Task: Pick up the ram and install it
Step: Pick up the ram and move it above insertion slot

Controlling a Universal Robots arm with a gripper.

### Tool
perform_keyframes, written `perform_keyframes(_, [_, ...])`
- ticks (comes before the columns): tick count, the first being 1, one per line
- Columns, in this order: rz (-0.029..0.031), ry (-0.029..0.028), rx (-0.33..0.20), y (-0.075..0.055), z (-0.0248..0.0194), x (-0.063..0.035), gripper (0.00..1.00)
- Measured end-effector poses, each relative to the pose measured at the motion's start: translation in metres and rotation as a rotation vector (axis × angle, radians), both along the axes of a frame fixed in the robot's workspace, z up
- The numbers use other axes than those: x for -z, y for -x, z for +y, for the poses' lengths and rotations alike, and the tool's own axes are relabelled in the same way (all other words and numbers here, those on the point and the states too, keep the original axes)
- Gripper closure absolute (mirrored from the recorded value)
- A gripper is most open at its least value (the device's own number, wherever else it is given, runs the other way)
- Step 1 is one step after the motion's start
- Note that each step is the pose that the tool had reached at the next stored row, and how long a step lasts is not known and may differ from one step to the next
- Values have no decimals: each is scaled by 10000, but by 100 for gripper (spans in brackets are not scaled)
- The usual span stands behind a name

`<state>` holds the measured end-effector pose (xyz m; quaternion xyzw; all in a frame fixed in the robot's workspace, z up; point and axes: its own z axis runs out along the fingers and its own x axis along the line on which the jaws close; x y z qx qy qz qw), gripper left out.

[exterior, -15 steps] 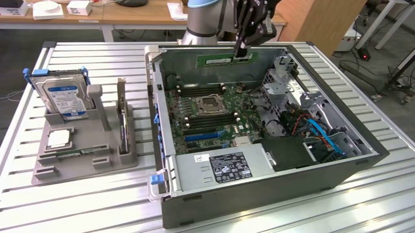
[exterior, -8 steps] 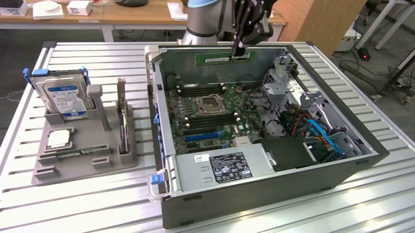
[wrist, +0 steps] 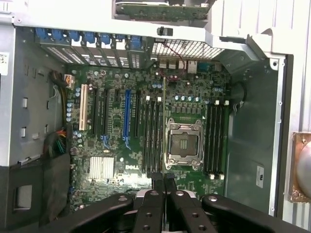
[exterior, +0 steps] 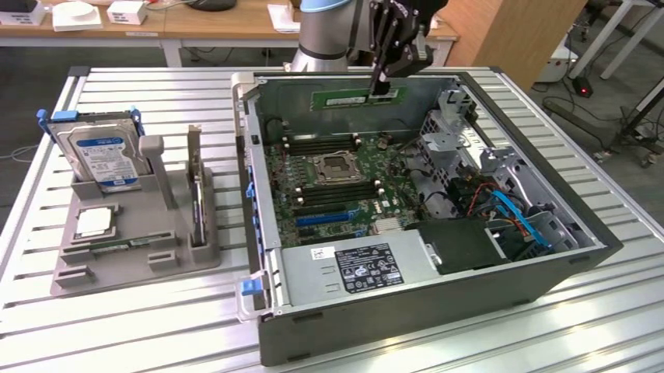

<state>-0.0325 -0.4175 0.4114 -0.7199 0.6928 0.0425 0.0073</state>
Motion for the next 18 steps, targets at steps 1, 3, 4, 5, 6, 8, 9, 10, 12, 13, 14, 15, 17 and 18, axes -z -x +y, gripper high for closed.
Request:
perform_keyframes(1, [0,0,43,0,0,10,89])
perform_keyframes(3, [0,1,136,0,0,25,89])
perform_keyframes(4, [0,0,185,0,0,32,89])
perform_keyframes(5, [0,0,217,0,0,35,89])
perform_keyframes(6, [0,1,240,0,0,37,89])
perform_keyframes(8, [0,2,249,0,0,40,89])
perform_keyframes(9, [1,2,250,0,0,40,89])
perform_keyframes(10, [0,1,250,0,0,40,89])
perform_keyframes(12, [0,0,250,0,0,41,89])
perform_keyframes(13, [2,1,251,0,0,41,89])
perform_keyframes(14, [32,1,253,-1,0,42,89])
perform_keyframes(15, [73,2,252,-4,0,43,89])
perform_keyframes(17, [159,8,250,-10,0,43,89])
perform_keyframes(18, [184,12,250,-11,0,42,89])
